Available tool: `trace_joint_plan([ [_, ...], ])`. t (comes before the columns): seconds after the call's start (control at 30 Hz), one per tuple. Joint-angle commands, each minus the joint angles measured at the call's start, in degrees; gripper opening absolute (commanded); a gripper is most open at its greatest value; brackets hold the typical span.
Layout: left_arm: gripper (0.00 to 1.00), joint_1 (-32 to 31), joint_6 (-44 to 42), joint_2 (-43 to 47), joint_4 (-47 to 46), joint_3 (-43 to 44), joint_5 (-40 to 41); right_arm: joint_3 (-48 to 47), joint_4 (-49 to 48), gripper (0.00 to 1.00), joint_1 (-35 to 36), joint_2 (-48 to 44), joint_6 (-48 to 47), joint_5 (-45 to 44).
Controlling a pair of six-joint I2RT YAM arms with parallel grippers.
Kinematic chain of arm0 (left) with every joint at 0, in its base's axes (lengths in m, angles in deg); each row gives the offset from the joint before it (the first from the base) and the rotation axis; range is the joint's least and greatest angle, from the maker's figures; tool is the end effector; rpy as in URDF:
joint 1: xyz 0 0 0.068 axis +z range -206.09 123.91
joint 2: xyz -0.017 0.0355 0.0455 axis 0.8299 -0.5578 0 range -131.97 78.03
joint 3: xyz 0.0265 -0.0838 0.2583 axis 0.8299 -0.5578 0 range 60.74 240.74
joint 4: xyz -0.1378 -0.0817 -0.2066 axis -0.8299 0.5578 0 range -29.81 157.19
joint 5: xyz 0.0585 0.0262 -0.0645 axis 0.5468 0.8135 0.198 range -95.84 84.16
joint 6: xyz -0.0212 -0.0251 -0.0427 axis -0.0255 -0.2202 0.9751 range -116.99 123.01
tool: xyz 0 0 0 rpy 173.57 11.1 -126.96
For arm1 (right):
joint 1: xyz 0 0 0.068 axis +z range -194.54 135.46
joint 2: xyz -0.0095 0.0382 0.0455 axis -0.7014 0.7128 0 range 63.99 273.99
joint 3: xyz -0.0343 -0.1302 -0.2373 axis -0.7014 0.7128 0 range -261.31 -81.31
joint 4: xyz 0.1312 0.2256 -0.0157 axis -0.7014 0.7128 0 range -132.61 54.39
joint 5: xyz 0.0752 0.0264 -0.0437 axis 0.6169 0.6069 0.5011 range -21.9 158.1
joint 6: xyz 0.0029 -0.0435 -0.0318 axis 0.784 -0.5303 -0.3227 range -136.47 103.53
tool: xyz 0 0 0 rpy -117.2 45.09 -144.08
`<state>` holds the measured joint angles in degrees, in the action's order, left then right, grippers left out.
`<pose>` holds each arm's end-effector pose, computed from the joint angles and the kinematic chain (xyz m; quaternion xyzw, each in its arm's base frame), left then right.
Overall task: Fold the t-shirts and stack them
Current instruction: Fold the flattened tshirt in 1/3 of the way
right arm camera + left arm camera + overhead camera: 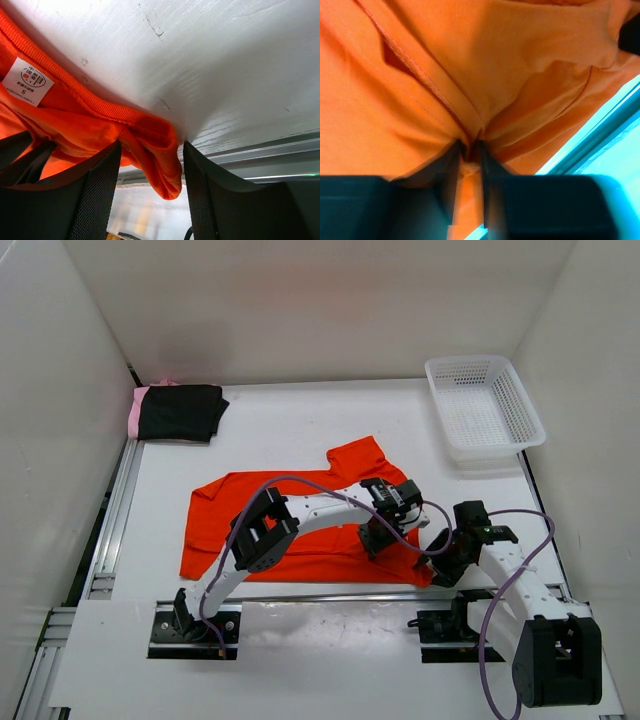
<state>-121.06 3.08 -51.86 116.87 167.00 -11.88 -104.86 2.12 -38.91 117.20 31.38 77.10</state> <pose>0.1897 -0.4150 0.1651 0.5376 0.8373 -0.0897 0.0429 0.1326 0.0187 0.1507 0.3459 0.9252 0.1303 0.0860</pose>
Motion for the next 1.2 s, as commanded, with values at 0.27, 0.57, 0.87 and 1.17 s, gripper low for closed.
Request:
trace_joint_plan([
  [0.27, 0.10, -0.1, -0.1, 4.8, 0.9, 2.6, 2.4, 1.5, -0.2, 0.24, -0.3, -0.2, -0.2, -2.6],
  [0.57, 0.10, 6.6, -0.1, 10.0, 0.4, 0.2, -0.3, -0.1, 2.1, 0.03, -0.3, -0.2, -0.2, -6.4],
  [0.87, 0.22, 13.8, -0.1, 9.4, 1.4, -0.4, -6.7, 0.4, 3.2, 0.00, -0.3, -0.7, -0.2, -7.6],
  [1.17, 0.15, 14.3, -0.1, 6.4, 1.4, -1.0, -2.4, 0.4, 3.2, 0.09, -0.3, -0.2, -0.2, -7.6],
])
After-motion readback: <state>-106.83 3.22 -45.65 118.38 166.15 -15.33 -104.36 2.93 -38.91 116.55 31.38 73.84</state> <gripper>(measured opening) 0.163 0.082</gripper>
